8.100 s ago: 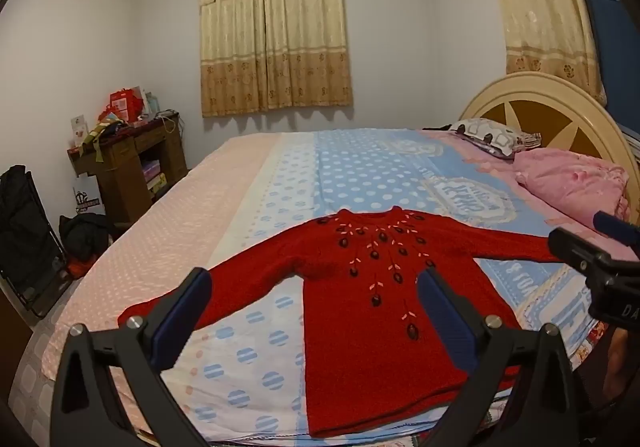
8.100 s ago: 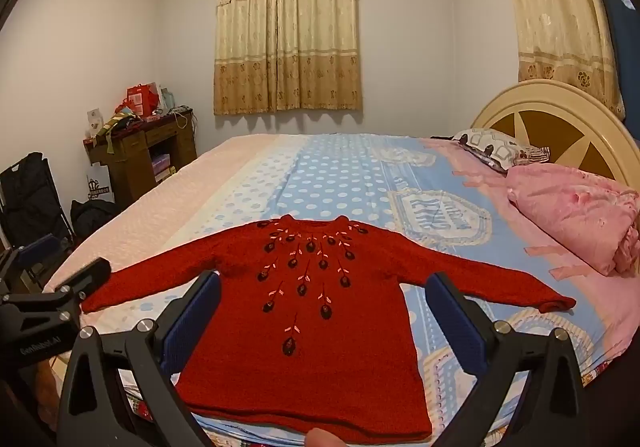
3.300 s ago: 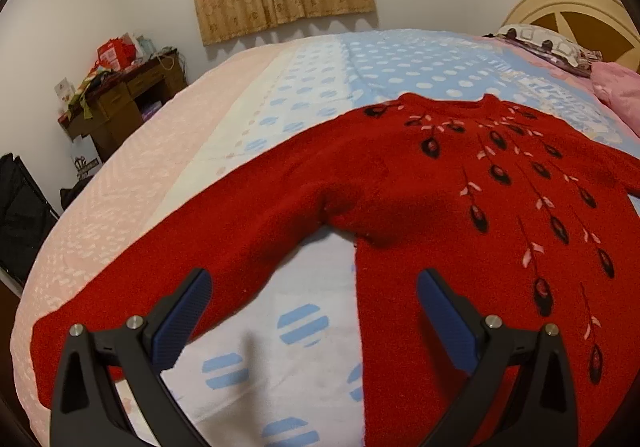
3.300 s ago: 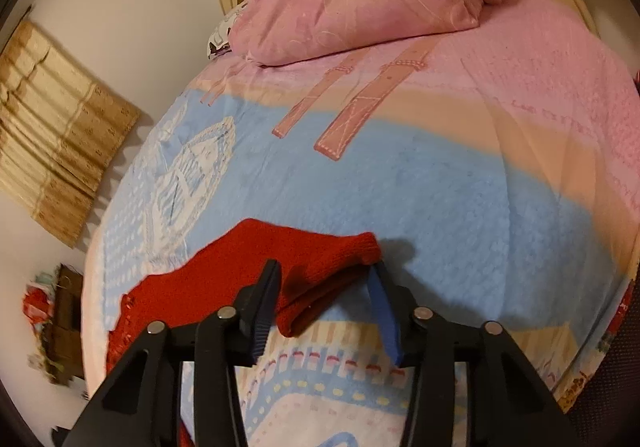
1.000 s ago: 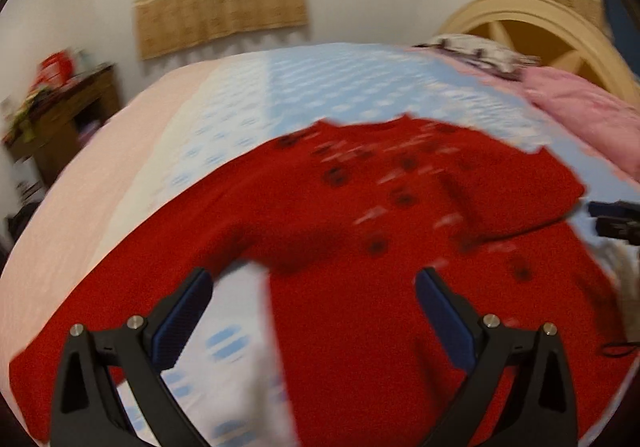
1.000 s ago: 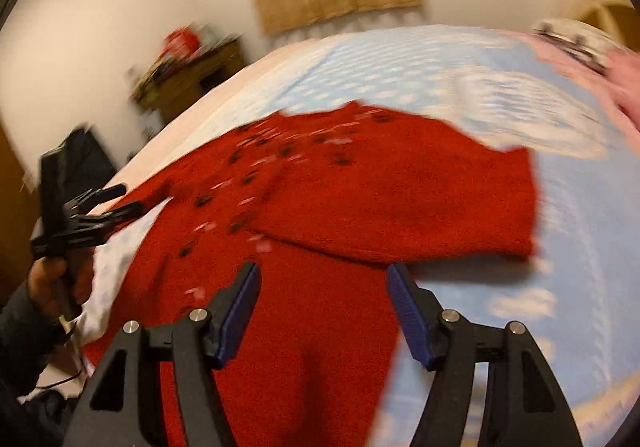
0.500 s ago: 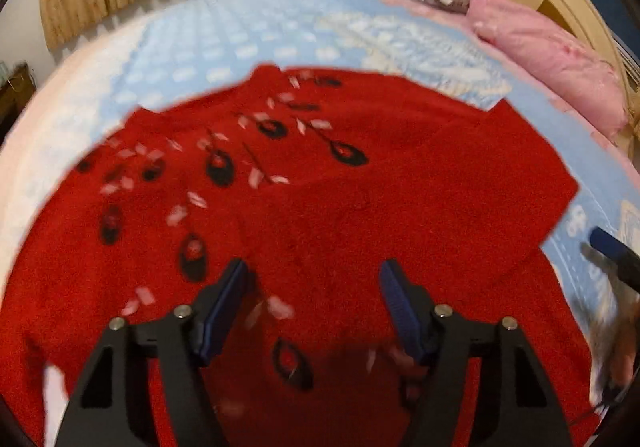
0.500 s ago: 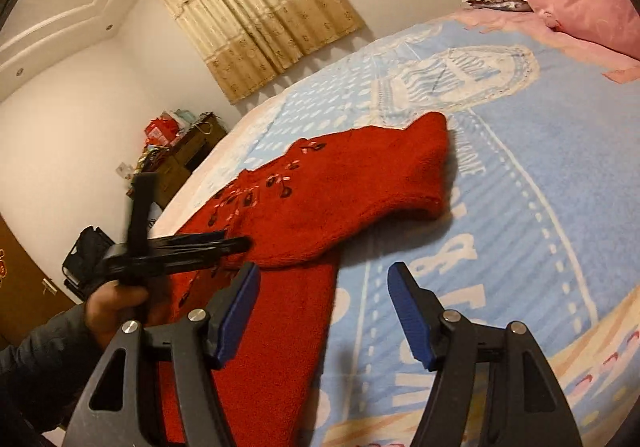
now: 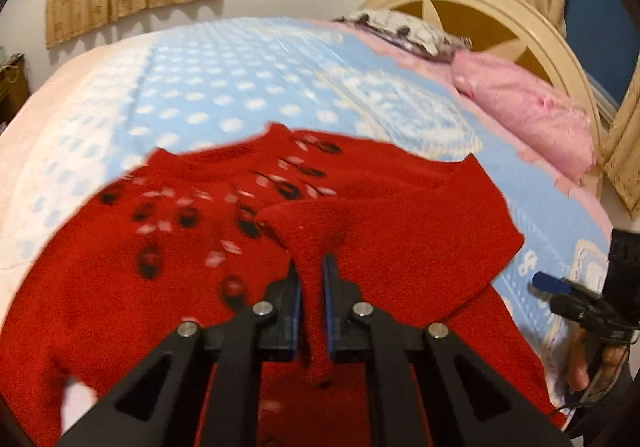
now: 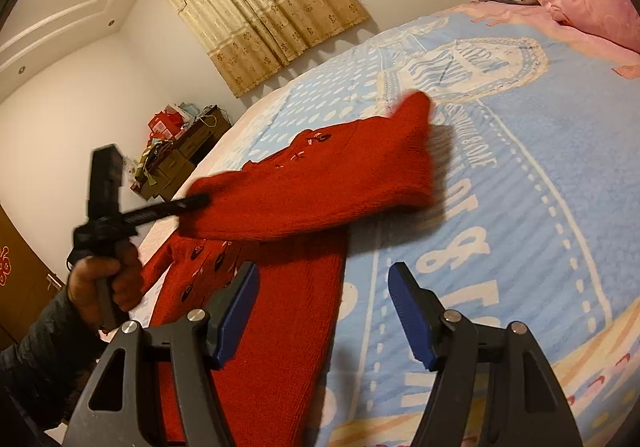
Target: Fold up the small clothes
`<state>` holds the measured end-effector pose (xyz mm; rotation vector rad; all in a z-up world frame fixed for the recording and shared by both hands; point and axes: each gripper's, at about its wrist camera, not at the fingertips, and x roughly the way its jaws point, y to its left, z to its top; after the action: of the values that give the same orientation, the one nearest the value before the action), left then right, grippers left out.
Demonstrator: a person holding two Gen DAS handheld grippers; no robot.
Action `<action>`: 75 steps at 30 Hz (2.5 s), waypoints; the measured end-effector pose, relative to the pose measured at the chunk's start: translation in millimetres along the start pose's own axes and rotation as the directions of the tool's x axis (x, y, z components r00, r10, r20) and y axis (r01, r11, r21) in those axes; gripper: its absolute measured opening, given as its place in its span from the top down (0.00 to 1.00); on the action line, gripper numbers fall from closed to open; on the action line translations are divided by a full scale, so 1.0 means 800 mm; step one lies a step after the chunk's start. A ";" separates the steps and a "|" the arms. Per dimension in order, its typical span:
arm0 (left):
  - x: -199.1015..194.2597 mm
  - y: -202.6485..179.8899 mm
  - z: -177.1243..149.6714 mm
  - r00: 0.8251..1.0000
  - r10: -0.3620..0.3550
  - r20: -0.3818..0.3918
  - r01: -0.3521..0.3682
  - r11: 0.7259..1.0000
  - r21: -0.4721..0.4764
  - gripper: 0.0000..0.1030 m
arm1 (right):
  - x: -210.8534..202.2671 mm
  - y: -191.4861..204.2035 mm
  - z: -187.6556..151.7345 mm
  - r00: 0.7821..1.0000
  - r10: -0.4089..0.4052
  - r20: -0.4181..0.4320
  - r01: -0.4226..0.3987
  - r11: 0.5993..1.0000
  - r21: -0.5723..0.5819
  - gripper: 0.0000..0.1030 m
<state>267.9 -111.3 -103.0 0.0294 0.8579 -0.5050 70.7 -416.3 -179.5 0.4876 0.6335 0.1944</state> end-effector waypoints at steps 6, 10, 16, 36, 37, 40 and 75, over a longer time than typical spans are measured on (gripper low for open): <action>-0.046 0.056 -0.002 0.997 0.057 0.059 -0.053 0.997 -0.062 0.91 | 0.000 0.000 0.000 1.000 -0.001 0.001 0.001 1.000 0.000 0.34; -0.065 0.084 -0.014 0.994 0.076 0.076 -0.067 0.992 -0.109 0.91 | 0.000 0.000 0.000 1.000 0.000 0.001 0.000 1.000 0.000 0.34; -0.084 0.116 -0.042 0.992 0.099 0.083 -0.084 0.982 -0.170 0.91 | 0.000 0.000 -0.002 1.000 -0.001 -0.005 0.001 1.000 -0.004 0.34; -0.043 0.167 -0.119 0.993 0.115 -0.023 -0.116 0.938 -0.326 0.91 | 0.006 0.002 -0.002 1.000 -0.011 -0.024 0.010 1.000 -0.007 0.34; -0.041 0.168 -0.121 0.993 0.116 -0.024 -0.117 0.938 -0.327 0.91 | 0.006 0.002 -0.002 1.000 -0.011 -0.024 0.010 1.000 -0.007 0.34; -0.036 0.171 -0.129 0.994 0.108 -0.032 -0.112 0.934 -0.340 0.91 | 0.006 0.002 -0.002 1.000 -0.012 -0.026 0.011 1.000 -0.007 0.34; -0.043 0.177 -0.150 0.994 0.091 0.061 -0.068 0.949 -0.307 0.91 | 0.190 0.108 0.055 0.931 -0.229 -0.285 0.098 0.907 -0.409 0.33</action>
<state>224.8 54.5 -181.9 -0.2358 0.8501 -0.2917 215.5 -309.7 -184.9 0.0101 0.9340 0.2357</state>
